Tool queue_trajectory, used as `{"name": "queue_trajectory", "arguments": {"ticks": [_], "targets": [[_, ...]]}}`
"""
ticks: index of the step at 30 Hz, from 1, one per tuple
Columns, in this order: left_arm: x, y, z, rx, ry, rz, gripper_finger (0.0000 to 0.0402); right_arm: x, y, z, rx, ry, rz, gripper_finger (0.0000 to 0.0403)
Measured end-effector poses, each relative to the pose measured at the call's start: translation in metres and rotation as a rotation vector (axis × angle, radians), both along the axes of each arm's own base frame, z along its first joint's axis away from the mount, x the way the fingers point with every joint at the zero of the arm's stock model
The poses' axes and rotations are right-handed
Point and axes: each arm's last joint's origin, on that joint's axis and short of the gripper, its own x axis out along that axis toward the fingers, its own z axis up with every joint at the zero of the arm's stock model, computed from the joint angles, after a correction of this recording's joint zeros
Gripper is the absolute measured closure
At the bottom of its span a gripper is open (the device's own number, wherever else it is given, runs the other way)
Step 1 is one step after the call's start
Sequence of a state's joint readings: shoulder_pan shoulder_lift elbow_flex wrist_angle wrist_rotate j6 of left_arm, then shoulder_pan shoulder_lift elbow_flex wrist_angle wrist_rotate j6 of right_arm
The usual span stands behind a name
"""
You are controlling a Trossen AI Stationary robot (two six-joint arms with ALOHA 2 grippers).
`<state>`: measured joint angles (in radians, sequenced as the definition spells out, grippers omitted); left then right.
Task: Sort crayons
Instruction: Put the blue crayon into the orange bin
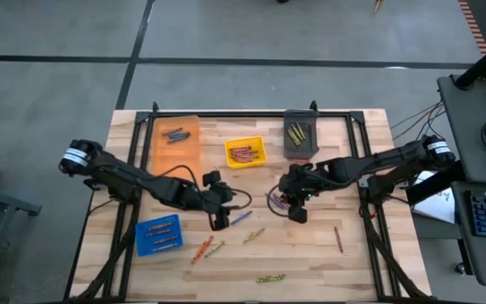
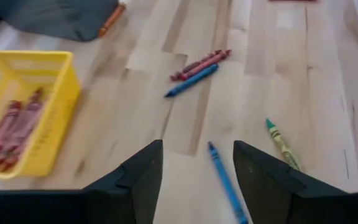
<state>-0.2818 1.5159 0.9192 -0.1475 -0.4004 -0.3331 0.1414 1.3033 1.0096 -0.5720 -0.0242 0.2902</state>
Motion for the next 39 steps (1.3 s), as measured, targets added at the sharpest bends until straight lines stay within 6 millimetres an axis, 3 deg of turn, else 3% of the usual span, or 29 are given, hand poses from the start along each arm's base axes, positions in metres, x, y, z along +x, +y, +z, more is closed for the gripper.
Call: {"name": "queue_trajectory", "arguments": {"ticks": [7, 21, 31, 39], "targets": [[0.02, -0.009, -0.031, -0.03, -0.006, 0.017, 0.0208, -0.002, 0.012, 0.0, -0.01, -0.002, 0.022, 0.0346], [0.03, -0.018, -0.083, -0.044, 0.106, 0.052, 0.0208, -0.005, 0.026, 0.0, 0.002, 0.001, 0.046, 0.0346], [0.031, -0.024, -0.094, -0.06, 0.115, 0.058, 0.021, -0.005, 0.027, 0.0, -0.013, -0.002, 0.031, 0.0346], [0.033, -0.026, -0.104, -0.073, 0.115, 0.067, 0.0235, -0.005, 0.027, 0.0, -0.013, -0.002, 0.03, 0.0346]]}}
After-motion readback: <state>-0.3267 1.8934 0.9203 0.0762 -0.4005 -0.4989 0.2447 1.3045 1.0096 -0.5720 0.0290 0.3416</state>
